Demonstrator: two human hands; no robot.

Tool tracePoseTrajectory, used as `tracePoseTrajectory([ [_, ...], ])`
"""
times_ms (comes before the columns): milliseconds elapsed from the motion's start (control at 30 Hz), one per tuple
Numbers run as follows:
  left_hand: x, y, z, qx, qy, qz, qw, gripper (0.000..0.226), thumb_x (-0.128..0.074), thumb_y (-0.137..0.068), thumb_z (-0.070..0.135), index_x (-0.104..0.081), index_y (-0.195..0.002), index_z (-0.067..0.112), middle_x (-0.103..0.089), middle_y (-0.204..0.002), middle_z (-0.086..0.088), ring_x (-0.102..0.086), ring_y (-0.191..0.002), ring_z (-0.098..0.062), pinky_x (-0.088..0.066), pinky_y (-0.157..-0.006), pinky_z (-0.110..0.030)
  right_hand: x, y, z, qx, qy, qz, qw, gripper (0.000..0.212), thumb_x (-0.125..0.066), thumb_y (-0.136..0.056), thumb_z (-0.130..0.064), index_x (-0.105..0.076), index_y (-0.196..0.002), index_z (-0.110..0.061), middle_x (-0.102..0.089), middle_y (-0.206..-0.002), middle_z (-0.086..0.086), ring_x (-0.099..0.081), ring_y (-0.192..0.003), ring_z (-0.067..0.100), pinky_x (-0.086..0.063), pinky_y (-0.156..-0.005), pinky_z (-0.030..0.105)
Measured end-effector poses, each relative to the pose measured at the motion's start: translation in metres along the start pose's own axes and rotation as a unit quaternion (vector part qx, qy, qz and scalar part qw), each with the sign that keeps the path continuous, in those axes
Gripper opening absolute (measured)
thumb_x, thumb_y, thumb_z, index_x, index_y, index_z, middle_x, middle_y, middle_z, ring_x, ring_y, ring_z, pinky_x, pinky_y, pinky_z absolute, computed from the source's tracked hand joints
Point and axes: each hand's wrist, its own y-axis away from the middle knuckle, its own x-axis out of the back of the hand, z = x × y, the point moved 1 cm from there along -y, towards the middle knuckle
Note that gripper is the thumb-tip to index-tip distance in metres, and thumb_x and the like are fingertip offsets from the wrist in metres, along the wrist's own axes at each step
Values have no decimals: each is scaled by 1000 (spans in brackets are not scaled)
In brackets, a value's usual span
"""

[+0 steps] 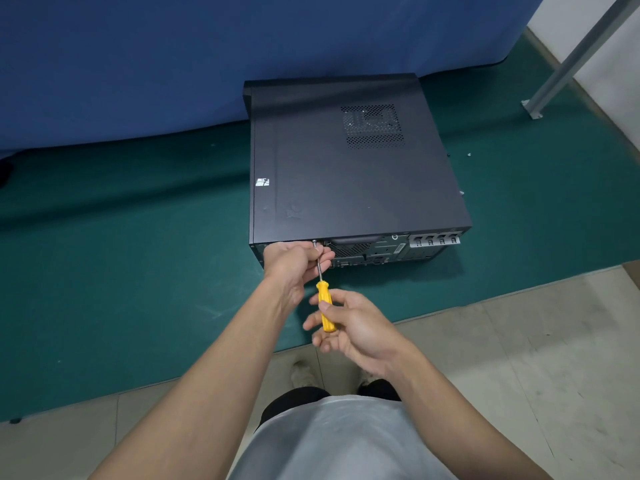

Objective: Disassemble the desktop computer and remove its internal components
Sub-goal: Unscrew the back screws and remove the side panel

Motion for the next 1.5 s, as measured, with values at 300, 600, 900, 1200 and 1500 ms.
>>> tracePoseTrajectory([
  [300, -5, 2, 1, -48, -63, 50, 996, 18, -64, -83, -15, -55, -82, 1, -67, -83, -19, -72, -70, -26, -58, -57, -26, -21, -2, -4, 53, 280, 169, 944, 12, -56, -94, -12, -44, -98, -12, -63, -87, 15, -65, -50, 15, -49, -46, 17],
  [600, -3, 6, 1, -27, -14, 10, 1000, 11, -58, -87, -14, -58, -96, -9, -67, -91, -23, -72, -71, -24, -57, -57, -24, -12, 6, -18, -7, 50, 66, 997, 22, -56, -90, 6, -50, -111, 3, -63, -86, 20, -69, -63, 25, -58, -59, 28],
  [900, -5, 8, 0, -29, -12, -1, 999, 15, -49, -92, -15, -53, -83, -4, -66, -85, -23, -70, -74, -26, -59, -60, -23, -9, 7, -10, -31, -10, 11, 999, 14, -52, -95, 0, -51, -108, -1, -63, -91, 19, -70, -78, 30, -58, -68, 33],
  [1200, -4, 7, -4, -90, -103, 93, 986, 10, -68, -83, -8, -63, -82, 1, -71, -83, -18, -73, -72, -21, -61, -69, -32, -16, 2, 0, 45, 218, 189, 956, 19, -65, -85, 0, -54, -91, -14, -64, -85, 9, -70, -60, 17, -59, -61, 30],
  [1500, -5, 11, -7, -63, -16, 46, 997, 9, -57, -89, -13, -58, -90, -3, -68, -93, -23, -72, -80, -25, -60, -66, -26, -9, 7, 1, -1, 60, 97, 993, 15, -53, -91, 7, -52, -103, -2, -64, -84, 18, -69, -61, 21, -57, -61, 26],
])
